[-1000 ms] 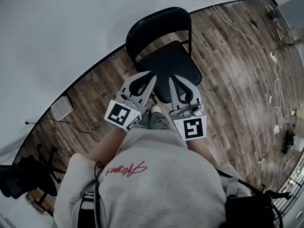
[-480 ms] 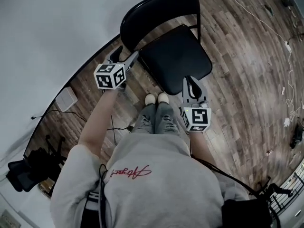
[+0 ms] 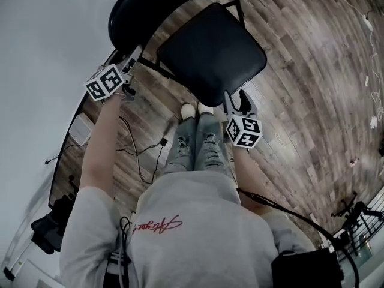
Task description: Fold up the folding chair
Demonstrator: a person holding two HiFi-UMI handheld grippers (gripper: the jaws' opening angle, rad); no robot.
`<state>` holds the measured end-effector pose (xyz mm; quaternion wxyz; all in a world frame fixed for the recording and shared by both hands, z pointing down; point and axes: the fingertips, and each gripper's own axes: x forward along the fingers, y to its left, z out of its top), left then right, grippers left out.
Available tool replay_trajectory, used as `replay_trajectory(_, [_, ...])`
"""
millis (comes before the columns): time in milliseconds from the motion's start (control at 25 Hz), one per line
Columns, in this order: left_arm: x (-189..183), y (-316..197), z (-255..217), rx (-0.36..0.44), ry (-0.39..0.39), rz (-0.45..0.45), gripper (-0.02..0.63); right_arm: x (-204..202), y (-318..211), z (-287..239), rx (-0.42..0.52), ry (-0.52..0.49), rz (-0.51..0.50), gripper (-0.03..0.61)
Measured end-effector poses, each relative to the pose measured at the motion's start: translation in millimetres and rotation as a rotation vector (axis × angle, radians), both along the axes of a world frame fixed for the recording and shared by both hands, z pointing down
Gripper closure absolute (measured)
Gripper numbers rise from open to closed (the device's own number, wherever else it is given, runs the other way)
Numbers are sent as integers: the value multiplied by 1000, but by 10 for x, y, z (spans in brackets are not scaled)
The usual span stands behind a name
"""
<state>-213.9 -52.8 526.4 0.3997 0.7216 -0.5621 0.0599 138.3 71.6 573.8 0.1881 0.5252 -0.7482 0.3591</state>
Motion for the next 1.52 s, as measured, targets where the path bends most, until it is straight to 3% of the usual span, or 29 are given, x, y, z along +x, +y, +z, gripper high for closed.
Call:
replay_trajectory(280, [54,-175,-51,102,-28,210,227,376,449,1276,-273,-89,174,314])
replay_trajectory(400, [161,-233,-8,118,2,288,221,430,609,1703,-373,-152,159,307])
replay_trajectory(520, [310,-239,41,134,8,376,222,374,684,1983,-452,-318,134,302])
replay_trajectory(640, [334,-242,-31,184,31,391,222,291,635,2047,-450,-509,56,301])
replay_trajectory(760, [364,-254,-103,235,36,437,224,194,571,1998,-350,-683,-49,301])
replay_trajectory(840, [404,-234,-131,262,54,469,224,147,549,1992,-309,-758,-119,301])
replay_trajectory(1040, [446,-237,-153,284,108,477,230,-4,472,2009,-331,-948,-219,302])
replay_trajectory(1080, [462,-228,-169,291,105,484,267,-31,460,1995,-333,-970,-236,302])
replay_trajectory(1160, [498,-219,-206,315,76,494,491,-68,436,1968,-359,-1011,-240,305])
replay_trajectory(1240, [505,-220,-223,330,64,476,511,-79,415,1961,-403,-1032,-208,318])
replay_trajectory(1400, [482,-213,-217,321,119,371,531,-58,421,2004,-463,-1015,-142,321])
replay_trajectory(1520, [500,-214,-220,320,134,346,535,-48,375,1965,-477,-1002,-135,321])
